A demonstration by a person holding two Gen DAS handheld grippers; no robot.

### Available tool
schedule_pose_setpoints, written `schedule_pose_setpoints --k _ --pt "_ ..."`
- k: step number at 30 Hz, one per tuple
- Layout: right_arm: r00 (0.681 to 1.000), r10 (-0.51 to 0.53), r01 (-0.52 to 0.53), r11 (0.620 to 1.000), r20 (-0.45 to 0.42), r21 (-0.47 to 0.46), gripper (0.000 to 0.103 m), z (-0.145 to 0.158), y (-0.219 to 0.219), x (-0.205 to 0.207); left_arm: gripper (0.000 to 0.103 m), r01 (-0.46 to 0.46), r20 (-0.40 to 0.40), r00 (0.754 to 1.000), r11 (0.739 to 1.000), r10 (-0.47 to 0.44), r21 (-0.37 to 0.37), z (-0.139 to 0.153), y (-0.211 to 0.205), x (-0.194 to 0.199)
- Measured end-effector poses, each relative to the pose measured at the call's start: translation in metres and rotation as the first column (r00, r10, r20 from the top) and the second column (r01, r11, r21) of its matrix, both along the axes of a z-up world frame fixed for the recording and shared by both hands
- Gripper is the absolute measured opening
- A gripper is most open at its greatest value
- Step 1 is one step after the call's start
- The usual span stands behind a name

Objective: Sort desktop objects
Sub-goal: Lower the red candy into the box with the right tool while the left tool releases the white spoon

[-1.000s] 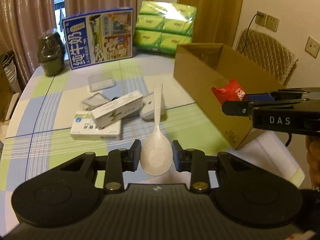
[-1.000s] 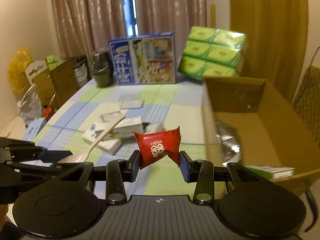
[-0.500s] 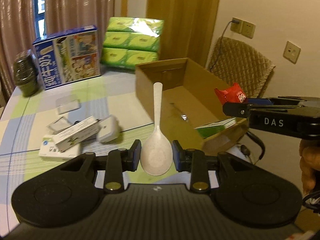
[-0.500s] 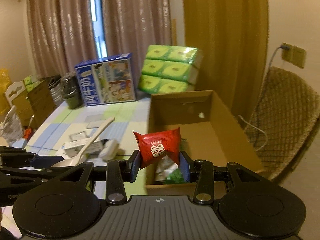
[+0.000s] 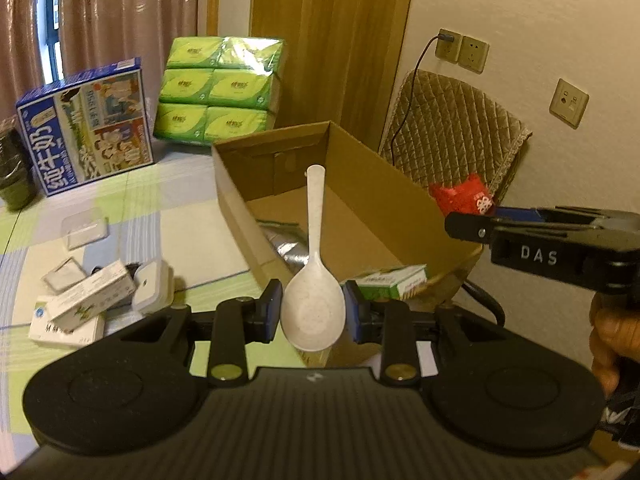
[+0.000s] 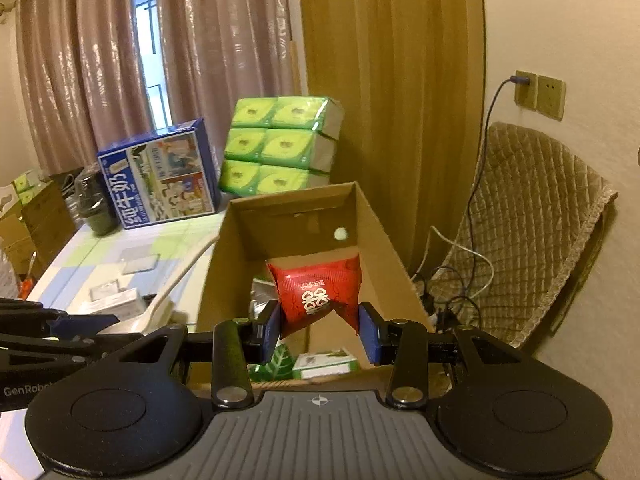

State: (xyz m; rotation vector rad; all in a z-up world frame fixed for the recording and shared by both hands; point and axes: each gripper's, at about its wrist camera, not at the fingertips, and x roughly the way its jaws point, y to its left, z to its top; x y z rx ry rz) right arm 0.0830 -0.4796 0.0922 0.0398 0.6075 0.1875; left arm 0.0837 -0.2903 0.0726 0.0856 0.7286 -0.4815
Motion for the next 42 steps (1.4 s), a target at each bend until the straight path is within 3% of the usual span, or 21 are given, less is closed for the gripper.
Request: schedule_pose_setpoints --k 11,27,39,41,42 --pt "1.000 -0.019 0.019 1.000 -0.017 0.021 0.039 -0.007 -0.018 0.039 0.028 -0.008 -0.014 1.000 1.000 0.008 -0.004 -0.009 -0.028 0.046" --pt "0.997 -0.030 0.032 0.999 -0.065 0.026 0.039 -0.025 -0.019 0.074 0.028 -0.002 -0.072 0.997 1.000 0.001 -0.012 -0.035 -0.055 0.081" --pt "0.997 -0.018 0.020 0.999 -0.072 0.035 0.039 -0.029 -0.009 0.079 0.028 -0.038 -0.052 0.998 0.999 0.037 -0.024 -0.033 -0.018 0.076" --pt "0.997 -0.010 0.013 0.999 -0.073 0.048 0.044 -0.029 -0.006 0.082 0.028 -0.047 -0.051 0.998 0.999 0.046 -0.026 -0.033 -0.012 0.075" --pt "0.997 -0.010 0.015 0.998 -0.072 0.062 0.063 -0.029 -0.005 0.083 0.029 -0.050 -0.052 0.997 0.998 0.049 -0.027 -0.033 -0.009 0.074"
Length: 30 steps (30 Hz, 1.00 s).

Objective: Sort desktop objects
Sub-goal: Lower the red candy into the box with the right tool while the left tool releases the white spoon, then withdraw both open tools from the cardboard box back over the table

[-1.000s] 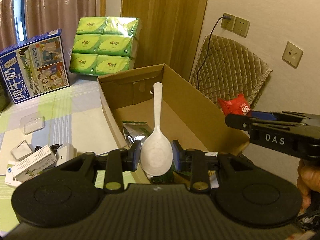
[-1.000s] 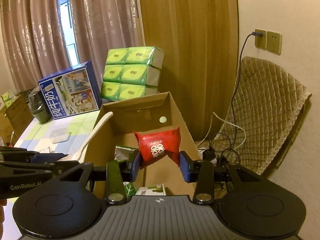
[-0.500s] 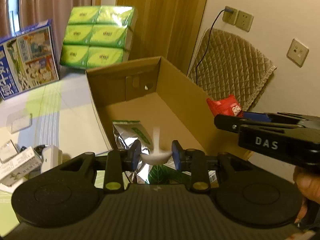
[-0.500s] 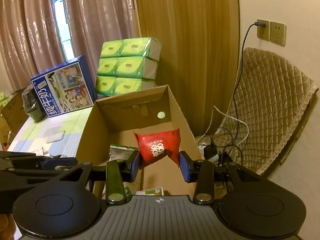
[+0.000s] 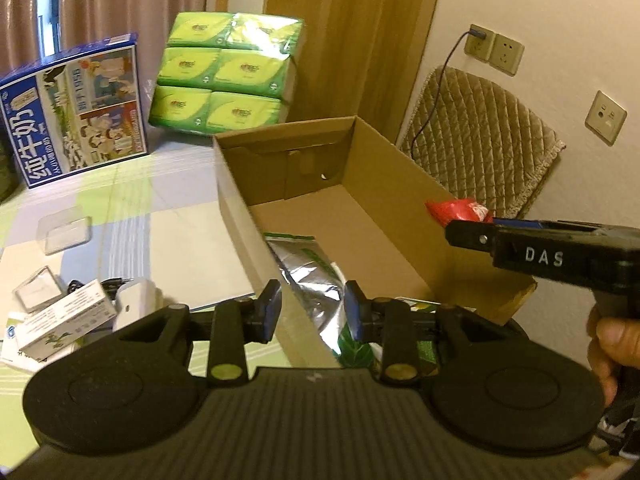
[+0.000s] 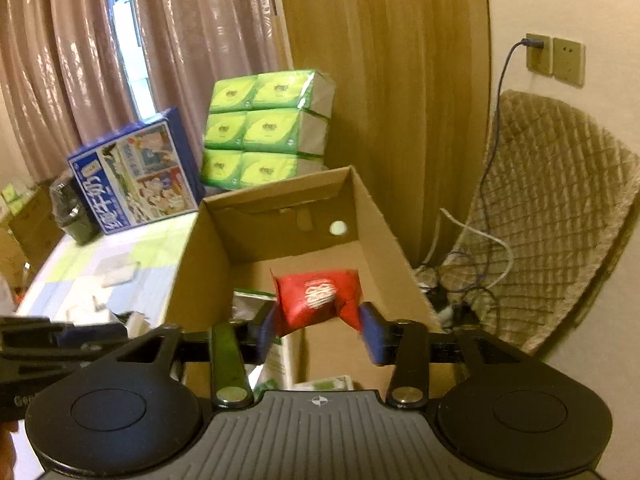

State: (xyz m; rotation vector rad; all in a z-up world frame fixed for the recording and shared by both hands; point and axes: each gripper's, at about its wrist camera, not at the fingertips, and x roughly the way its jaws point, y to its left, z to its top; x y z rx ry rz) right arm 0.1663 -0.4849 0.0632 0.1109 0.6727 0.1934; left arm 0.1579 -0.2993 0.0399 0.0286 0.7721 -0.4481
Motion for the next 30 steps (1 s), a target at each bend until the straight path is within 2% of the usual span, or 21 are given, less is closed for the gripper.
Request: schedule_pose_setpoints --k 1,12,22,24,26,30 --pt "1.000 -0.009 0.009 1.000 0.004 0.012 0.077 0.000 0.000 0.000 0.030 -0.003 -0.001 1.000 1.000 0.003 -0.002 0.000 0.003 -0.001" --pt "1.000 -0.009 0.009 1.000 0.016 0.007 0.082 0.010 0.004 -0.018 0.033 -0.048 -0.014 0.999 0.999 0.048 -0.002 -0.002 0.034 -0.015" --pt "0.999 0.029 -0.030 1.000 0.040 0.003 0.089 0.031 0.031 -0.051 0.037 -0.093 0.020 0.995 0.996 0.093 0.007 0.019 0.073 -0.042" --pt "0.998 0.037 -0.037 0.999 0.043 0.008 0.090 0.035 0.038 -0.058 0.038 -0.102 0.026 0.994 0.995 0.101 0.009 0.024 0.082 -0.048" --pt "0.998 0.050 -0.050 0.999 0.047 0.006 0.092 0.039 0.046 -0.064 0.045 -0.115 0.032 0.993 0.993 0.115 0.007 0.028 0.092 -0.054" --pt "0.995 0.080 -0.079 0.997 0.059 -0.009 0.096 0.044 0.065 -0.075 0.047 -0.136 0.036 0.990 0.991 0.135 0.001 0.034 0.113 -0.063"
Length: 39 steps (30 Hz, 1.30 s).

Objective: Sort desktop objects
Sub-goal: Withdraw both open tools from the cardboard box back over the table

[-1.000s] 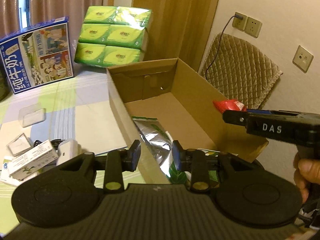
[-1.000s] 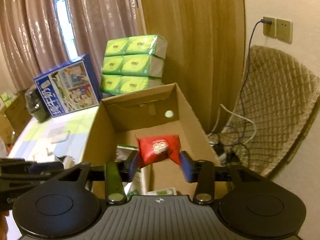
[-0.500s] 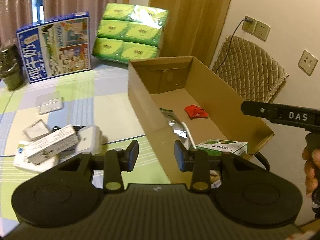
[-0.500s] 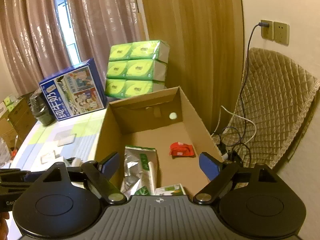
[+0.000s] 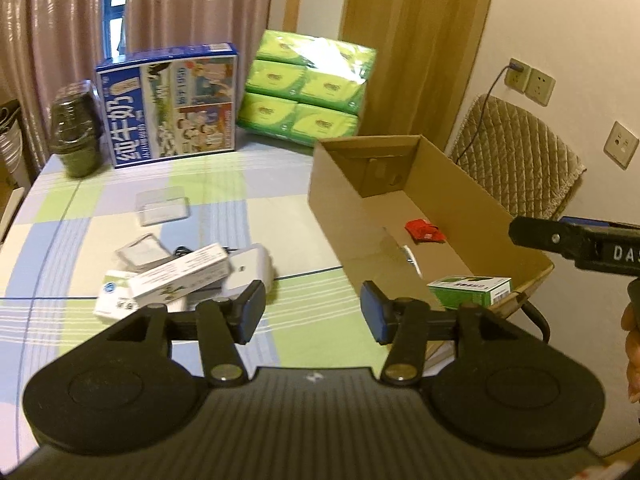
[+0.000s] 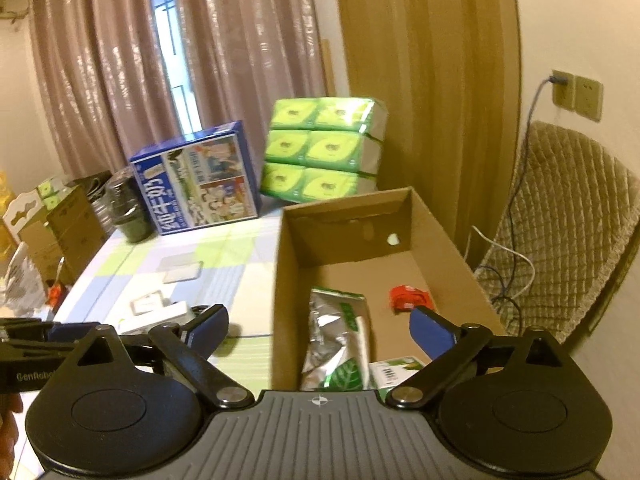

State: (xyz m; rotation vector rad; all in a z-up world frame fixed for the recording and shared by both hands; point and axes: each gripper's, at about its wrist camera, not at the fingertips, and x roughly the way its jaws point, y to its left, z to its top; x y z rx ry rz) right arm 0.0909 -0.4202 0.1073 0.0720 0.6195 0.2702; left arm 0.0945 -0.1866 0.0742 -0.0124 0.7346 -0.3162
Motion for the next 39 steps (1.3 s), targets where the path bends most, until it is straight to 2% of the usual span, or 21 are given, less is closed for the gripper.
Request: schedule_pose_setpoints --k 3,5,11,16,21,26,39 --pt "1.000 0.020 -0.020 1.000 0.000 -0.003 0.098 0.002 0.015 -0.007 0.058 -0.013 0.008 1.000 1.000 0.013 -0.002 0.004 0.017 -0.007" --pt "0.999 0.035 -0.035 0.999 0.000 -0.004 0.099 0.002 0.025 -0.011 0.071 -0.022 0.014 1.000 1.000 0.022 -0.003 0.006 0.028 -0.012" --pt "0.996 0.088 -0.088 0.996 0.002 -0.022 0.101 0.003 0.057 -0.017 0.083 -0.071 0.026 0.997 0.997 0.071 0.013 0.010 0.064 -0.018" --pt "0.993 0.122 -0.122 0.992 -0.001 -0.033 0.101 0.001 0.079 -0.019 0.096 -0.109 0.037 0.994 0.994 0.108 0.027 0.011 0.095 -0.025" --pt "0.989 0.151 -0.151 0.988 -0.011 -0.035 0.101 -0.005 0.098 -0.022 0.102 -0.148 0.036 0.989 0.988 0.146 0.052 0.009 0.122 -0.029" --pt "0.984 0.179 -0.179 0.983 -0.020 -0.040 0.101 -0.009 0.114 -0.024 0.102 -0.168 0.034 0.986 0.981 0.166 0.091 0.001 0.144 -0.035" --pt "0.972 0.225 -0.228 0.973 -0.062 -0.047 0.101 -0.033 0.143 -0.021 0.102 -0.199 -0.006 0.979 0.971 0.202 0.133 -0.026 0.187 -0.033"
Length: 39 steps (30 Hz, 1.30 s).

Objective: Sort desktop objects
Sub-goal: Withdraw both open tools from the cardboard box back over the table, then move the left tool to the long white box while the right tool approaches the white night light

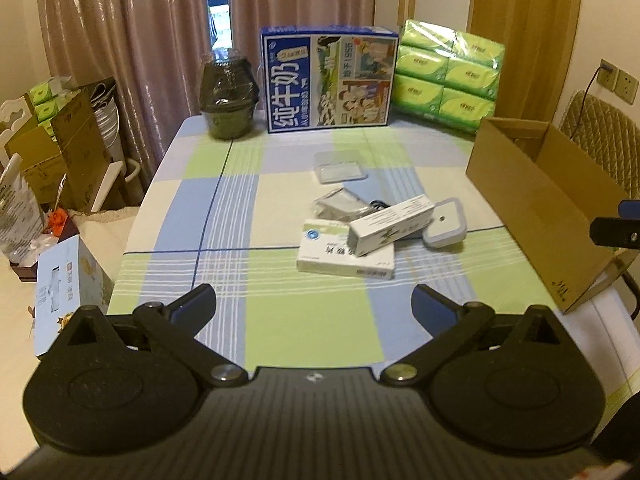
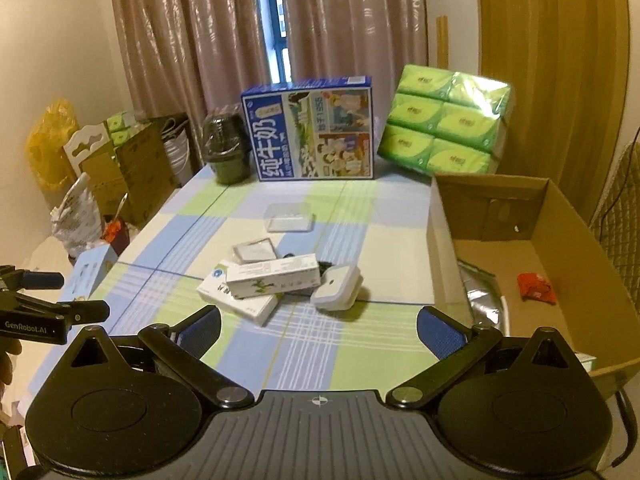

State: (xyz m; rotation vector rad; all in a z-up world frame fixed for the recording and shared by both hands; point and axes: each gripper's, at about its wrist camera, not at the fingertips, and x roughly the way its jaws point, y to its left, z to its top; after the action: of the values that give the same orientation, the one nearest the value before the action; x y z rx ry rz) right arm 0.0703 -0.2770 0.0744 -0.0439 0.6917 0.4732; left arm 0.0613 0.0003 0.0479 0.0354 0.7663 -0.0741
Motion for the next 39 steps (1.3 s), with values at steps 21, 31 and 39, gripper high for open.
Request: schedule_pose_setpoints --k 21,31,39 --pt "0.964 0.267 -0.261 0.942 -0.002 -0.210 0.101 -0.041 0.035 0.044 0.102 0.347 -0.087 0.937 0.931 -0.339 0.111 -0.038 -0.028 0.065" --pt "0.854 0.513 -0.492 0.742 -0.086 -0.457 0.101 -0.065 0.069 0.091 0.099 0.585 -0.163 0.810 0.791 -0.563 0.179 -0.059 -0.057 0.118" --pt "0.795 0.587 -0.561 0.615 -0.153 -0.553 0.101 -0.092 0.083 0.129 0.092 0.672 -0.240 0.741 0.689 -0.628 0.273 -0.083 -0.069 0.149"
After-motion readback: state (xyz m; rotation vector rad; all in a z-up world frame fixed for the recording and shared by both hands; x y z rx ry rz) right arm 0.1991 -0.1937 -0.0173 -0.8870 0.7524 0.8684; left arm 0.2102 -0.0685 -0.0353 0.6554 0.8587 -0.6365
